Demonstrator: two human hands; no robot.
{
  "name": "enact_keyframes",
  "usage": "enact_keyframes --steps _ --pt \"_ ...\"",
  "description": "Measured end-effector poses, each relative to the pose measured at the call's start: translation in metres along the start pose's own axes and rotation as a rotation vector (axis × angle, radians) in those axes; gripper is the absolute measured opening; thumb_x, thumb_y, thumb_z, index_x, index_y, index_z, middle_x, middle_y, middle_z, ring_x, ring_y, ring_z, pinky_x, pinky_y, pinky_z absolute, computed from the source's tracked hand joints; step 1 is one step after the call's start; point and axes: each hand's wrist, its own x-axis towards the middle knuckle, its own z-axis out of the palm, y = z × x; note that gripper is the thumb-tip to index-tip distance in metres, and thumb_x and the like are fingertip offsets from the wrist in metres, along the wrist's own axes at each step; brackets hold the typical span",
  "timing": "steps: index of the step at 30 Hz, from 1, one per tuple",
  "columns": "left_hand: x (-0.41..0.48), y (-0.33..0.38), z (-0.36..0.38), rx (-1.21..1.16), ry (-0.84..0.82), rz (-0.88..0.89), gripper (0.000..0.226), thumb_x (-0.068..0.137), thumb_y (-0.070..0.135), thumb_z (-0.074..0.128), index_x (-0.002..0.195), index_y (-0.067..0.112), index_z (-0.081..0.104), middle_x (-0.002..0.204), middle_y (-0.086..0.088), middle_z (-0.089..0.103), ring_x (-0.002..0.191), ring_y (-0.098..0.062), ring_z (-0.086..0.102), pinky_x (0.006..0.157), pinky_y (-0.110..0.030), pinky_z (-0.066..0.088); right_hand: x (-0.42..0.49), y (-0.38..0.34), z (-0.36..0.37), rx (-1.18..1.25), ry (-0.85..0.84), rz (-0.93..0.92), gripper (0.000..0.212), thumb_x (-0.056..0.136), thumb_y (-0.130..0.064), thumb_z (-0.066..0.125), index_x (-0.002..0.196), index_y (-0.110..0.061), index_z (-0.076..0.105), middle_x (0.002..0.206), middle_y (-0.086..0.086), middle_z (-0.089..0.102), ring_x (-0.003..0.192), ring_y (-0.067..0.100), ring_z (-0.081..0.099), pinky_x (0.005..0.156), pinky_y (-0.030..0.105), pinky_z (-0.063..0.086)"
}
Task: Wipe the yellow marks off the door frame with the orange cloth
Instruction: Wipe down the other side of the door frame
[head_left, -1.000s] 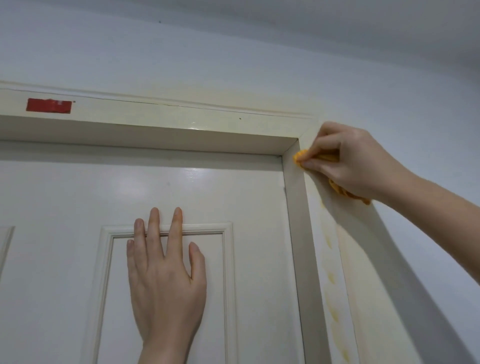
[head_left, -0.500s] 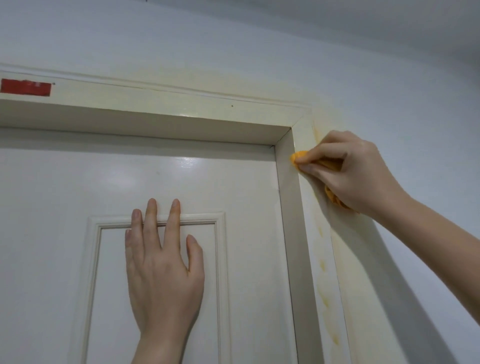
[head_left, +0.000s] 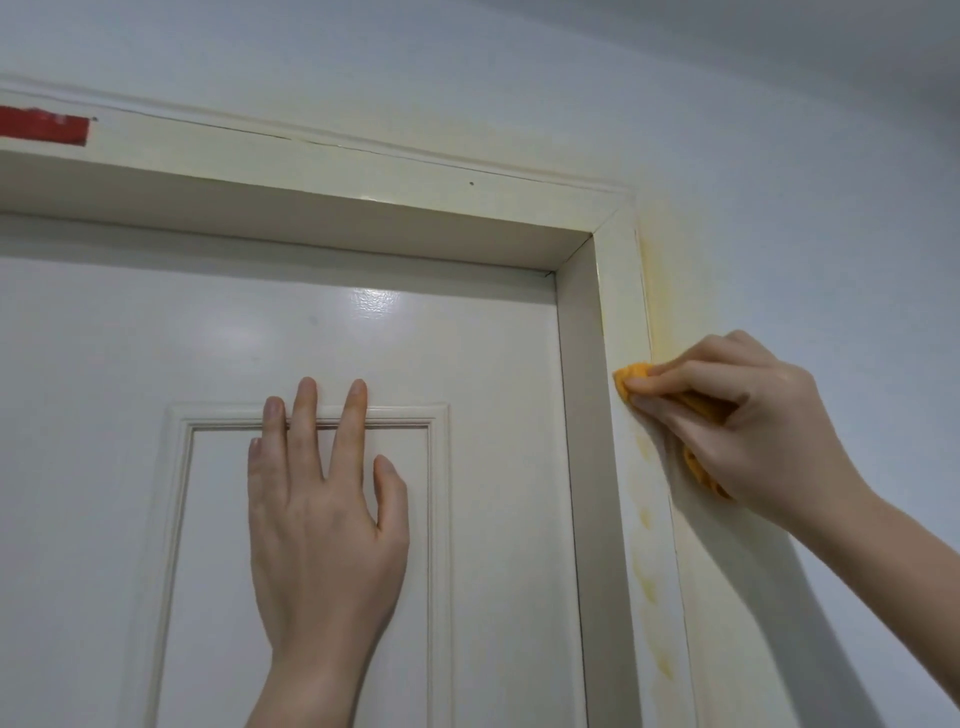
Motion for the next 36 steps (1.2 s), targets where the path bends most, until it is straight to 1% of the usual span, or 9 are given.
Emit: enact_keyframes --steps 3,7,13,16,20,25,28,32,36 --pt "0.001 0.002 0.0 0.003 0.01 -0.002 0.063 0.106 0.036 0.039 0.169 0.028 0.036 0.179 -0.008 0.024 0.169 -0.027 0.008 0.137 -0.05 0.015 0.013 -0.001 0.004 0.005 -0.006 -0.019 0.009 0.089 -0.024 0.082 0.096 -0.019 0.085 0.085 -0.002 0.071 0.079 0.026 0.061 0.068 0.04 0.05" --pt "0.0 0.002 -0.001 -0.003 0.017 -0.009 0.062 0.107 0.035 0.039 0.168 0.028 0.038 0.179 -0.008 0.025 0.169 -0.027 0.008 0.136 -0.051 0.018 0.012 0.007 0.001 -0.032 0.072 0.034 0.009 0.089 -0.024 0.083 0.097 -0.019 0.084 0.084 -0.001 0.07 0.078 0.025 0.06 0.068 0.041 0.048" --pt "-0.007 0.007 0.003 0.018 -0.012 -0.004 0.065 0.106 0.037 0.038 0.171 0.03 0.03 0.181 -0.006 0.019 0.169 -0.025 0.004 0.137 -0.048 0.011 -0.001 -0.004 0.009 -0.023 0.027 -0.004 0.008 0.088 -0.021 0.084 0.096 -0.019 0.085 0.085 -0.001 0.072 0.077 0.025 0.06 0.065 0.038 0.048" --pt "-0.014 0.012 0.006 0.007 -0.02 -0.003 0.066 0.106 0.037 0.039 0.171 0.031 0.029 0.182 -0.005 0.016 0.17 -0.025 0.004 0.138 -0.048 0.01 0.013 0.0 0.007 -0.031 0.061 0.004 0.007 0.09 -0.023 0.083 0.097 -0.02 0.084 0.085 -0.002 0.071 0.078 0.025 0.06 0.067 0.039 0.048" --pt "-0.023 0.015 0.008 -0.005 -0.032 0.021 0.067 0.107 0.039 0.039 0.172 0.032 0.025 0.182 -0.003 0.011 0.17 -0.023 0.003 0.137 -0.048 0.01 -0.015 0.0 0.001 -0.025 0.092 0.057 0.009 0.087 -0.021 0.084 0.095 -0.018 0.084 0.084 -0.002 0.071 0.078 0.025 0.061 0.068 0.038 0.049" --pt "-0.03 0.017 0.013 -0.003 -0.049 0.06 0.066 0.108 0.038 0.038 0.172 0.035 0.023 0.183 -0.003 0.011 0.169 -0.024 0.008 0.137 -0.049 0.01 -0.011 -0.008 0.01 -0.023 0.06 0.038 0.007 0.088 -0.02 0.085 0.095 -0.018 0.085 0.083 -0.002 0.07 0.077 0.025 0.06 0.065 0.04 0.049" --pt "-0.035 0.019 0.014 -0.003 -0.054 0.057 0.065 0.109 0.04 0.037 0.172 0.035 0.023 0.182 -0.003 0.011 0.169 -0.024 0.009 0.138 -0.047 0.008 -0.001 -0.001 0.008 -0.031 0.084 0.047 0.007 0.09 -0.022 0.084 0.097 -0.02 0.084 0.085 -0.002 0.07 0.079 0.025 0.06 0.069 0.037 0.049" --pt "-0.04 0.019 0.014 0.0 -0.072 0.07 0.065 0.11 0.042 0.037 0.172 0.035 0.022 0.183 -0.003 0.01 0.169 -0.024 0.008 0.138 -0.046 0.006 -0.028 -0.008 0.005 -0.012 0.083 0.079 0.009 0.087 -0.02 0.085 0.096 -0.019 0.084 0.085 -0.004 0.071 0.08 0.022 0.061 0.07 0.033 0.05" --pt "-0.045 0.021 0.014 0.014 -0.075 0.08 0.063 0.11 0.042 0.037 0.172 0.033 0.027 0.181 -0.006 0.016 0.169 -0.027 0.012 0.138 -0.047 0.008 -0.029 -0.022 0.016 -0.017 0.019 -0.004 0.008 0.088 -0.019 0.085 0.096 -0.019 0.085 0.086 -0.003 0.072 0.077 0.024 0.058 0.068 0.029 0.047"
